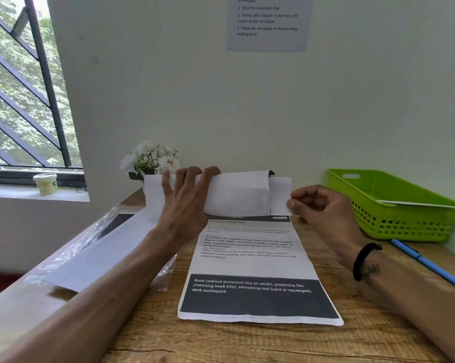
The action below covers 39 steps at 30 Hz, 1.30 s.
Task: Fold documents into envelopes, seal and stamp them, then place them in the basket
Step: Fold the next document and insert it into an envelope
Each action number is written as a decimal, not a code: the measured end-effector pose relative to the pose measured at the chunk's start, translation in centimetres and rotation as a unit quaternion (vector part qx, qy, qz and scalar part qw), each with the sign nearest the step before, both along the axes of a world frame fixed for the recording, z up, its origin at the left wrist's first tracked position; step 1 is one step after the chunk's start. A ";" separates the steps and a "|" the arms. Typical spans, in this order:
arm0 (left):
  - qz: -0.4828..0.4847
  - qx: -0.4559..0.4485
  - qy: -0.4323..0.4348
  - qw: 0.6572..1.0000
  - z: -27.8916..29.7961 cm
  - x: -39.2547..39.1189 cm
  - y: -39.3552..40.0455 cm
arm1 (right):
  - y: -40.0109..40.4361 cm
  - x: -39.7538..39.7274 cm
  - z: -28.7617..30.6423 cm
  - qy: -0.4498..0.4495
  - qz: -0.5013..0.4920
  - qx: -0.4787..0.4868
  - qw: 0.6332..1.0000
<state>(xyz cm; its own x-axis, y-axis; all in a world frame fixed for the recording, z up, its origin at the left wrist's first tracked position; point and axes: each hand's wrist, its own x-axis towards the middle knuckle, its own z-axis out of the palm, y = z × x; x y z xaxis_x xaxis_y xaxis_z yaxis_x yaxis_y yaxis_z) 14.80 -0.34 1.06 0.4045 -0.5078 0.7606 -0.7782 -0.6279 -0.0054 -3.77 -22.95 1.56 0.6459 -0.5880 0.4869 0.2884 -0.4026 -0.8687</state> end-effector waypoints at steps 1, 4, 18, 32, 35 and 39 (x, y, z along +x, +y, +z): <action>-0.003 0.003 -0.001 1.000 0.0 -0.2 -0.1 | 0.1 0.0 0.0 0.000 0.005 0.001 1.000; -0.014 0.007 -0.006 1.000 0.1 -0.7 -0.5 | 0.5 0.0 0.0 -0.004 0.018 -0.002 1.000; -0.026 0.004 -0.002 1.000 0.1 -1.5 -0.7 | 1.0 0.3 0.3 0.072 0.114 0.015 0.991; -0.057 0.005 0.000 0.998 0.2 -2.7 -1.3 | 2.3 -0.1 0.1 0.082 0.184 -0.036 0.979; -0.059 0.007 0.003 0.998 0.2 -2.8 -1.2 | 2.3 -0.2 0.0 0.089 0.170 -0.056 0.980; -0.066 0.003 0.001 0.998 0.3 -3.1 -1.3 | 1.9 -0.2 -0.4 0.092 0.141 -0.056 0.984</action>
